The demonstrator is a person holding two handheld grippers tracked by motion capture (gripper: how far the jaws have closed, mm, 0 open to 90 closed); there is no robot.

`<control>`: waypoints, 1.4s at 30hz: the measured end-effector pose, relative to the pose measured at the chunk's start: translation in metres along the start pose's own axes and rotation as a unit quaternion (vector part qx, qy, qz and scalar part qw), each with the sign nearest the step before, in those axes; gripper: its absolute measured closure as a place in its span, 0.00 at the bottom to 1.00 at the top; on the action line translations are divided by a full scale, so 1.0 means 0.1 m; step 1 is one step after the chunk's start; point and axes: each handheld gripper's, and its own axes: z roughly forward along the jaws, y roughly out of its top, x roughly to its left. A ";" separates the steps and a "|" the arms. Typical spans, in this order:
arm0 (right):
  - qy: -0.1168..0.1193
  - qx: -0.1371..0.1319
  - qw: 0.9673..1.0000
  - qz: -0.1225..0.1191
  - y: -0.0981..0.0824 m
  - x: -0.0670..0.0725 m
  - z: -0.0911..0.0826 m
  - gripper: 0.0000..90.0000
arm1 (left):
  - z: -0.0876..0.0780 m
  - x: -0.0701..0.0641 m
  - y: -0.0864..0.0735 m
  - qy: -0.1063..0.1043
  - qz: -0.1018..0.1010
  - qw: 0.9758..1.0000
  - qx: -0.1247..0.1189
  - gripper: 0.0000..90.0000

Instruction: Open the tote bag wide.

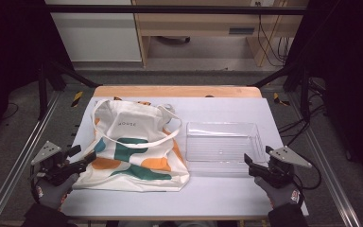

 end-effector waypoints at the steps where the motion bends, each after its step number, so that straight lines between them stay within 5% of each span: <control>1: -0.001 -0.001 1.000 -0.003 0.02 0.01 0.01 0.21 | -0.01 -0.01 0.02 0.000 0.000 1.000 -0.004 0.29; 14: 0.018 -0.019 1.000 -0.012 0.27 0.22 0.10 0.23 | -0.03 -0.08 0.28 -0.005 0.009 1.000 -0.027 0.30; 42: 0.061 -0.033 0.997 -0.026 0.61 0.68 0.38 0.27 | 0.09 -0.34 0.58 -0.014 0.031 0.998 -0.052 0.33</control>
